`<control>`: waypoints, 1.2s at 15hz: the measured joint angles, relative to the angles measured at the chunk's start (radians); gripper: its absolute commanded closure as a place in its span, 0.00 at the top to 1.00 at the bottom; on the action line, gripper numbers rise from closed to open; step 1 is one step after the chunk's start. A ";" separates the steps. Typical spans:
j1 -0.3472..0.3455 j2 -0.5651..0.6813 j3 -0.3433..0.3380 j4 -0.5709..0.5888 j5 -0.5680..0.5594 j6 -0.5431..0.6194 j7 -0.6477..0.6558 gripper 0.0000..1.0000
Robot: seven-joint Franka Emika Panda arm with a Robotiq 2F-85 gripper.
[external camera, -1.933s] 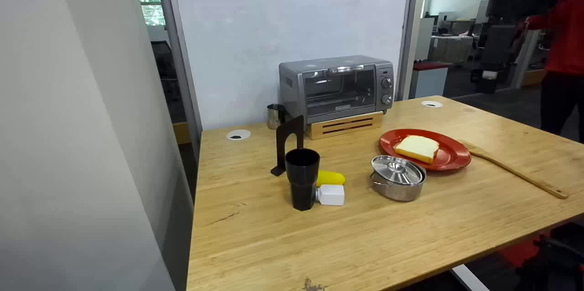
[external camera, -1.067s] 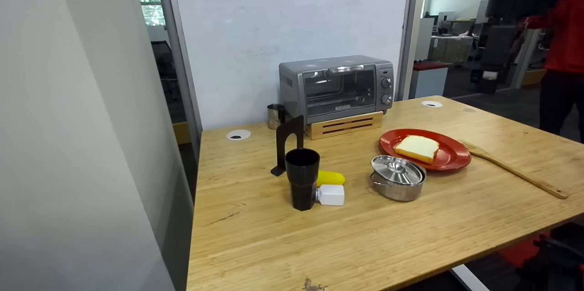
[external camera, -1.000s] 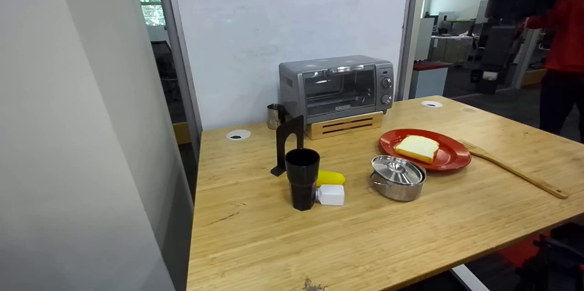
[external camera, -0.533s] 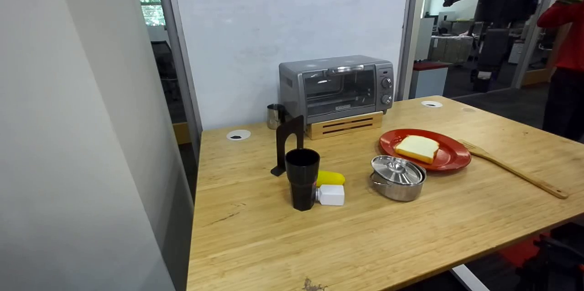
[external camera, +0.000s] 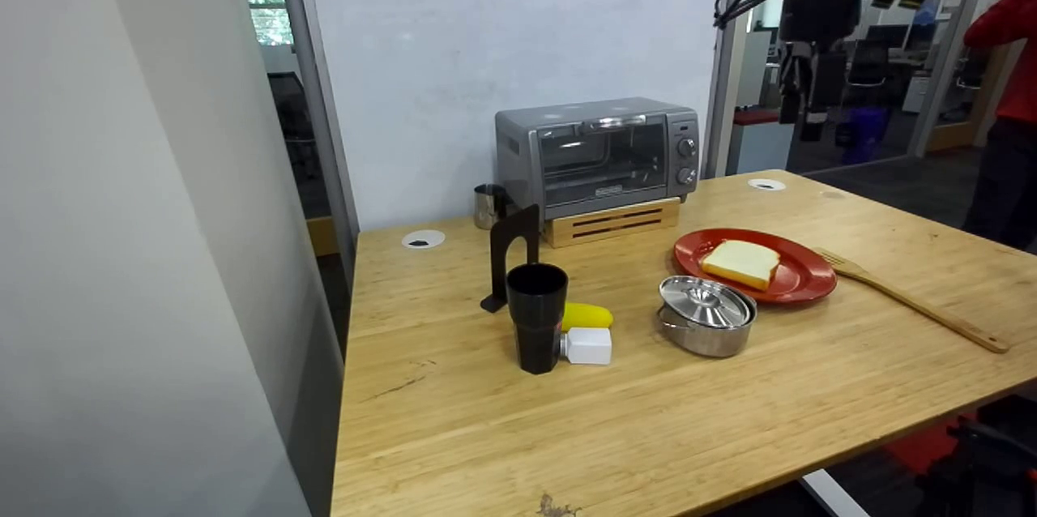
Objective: Open the oven door, pick up the slice of bread from the red plate using the wooden spatula and put it in the oven, close the oven door
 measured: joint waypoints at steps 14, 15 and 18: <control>-0.005 0.356 0.075 0.458 -0.111 0.032 -0.124 1.00; -0.005 0.356 0.075 0.458 -0.111 0.032 -0.124 1.00; -0.009 0.355 0.083 0.458 -0.106 0.037 -0.134 1.00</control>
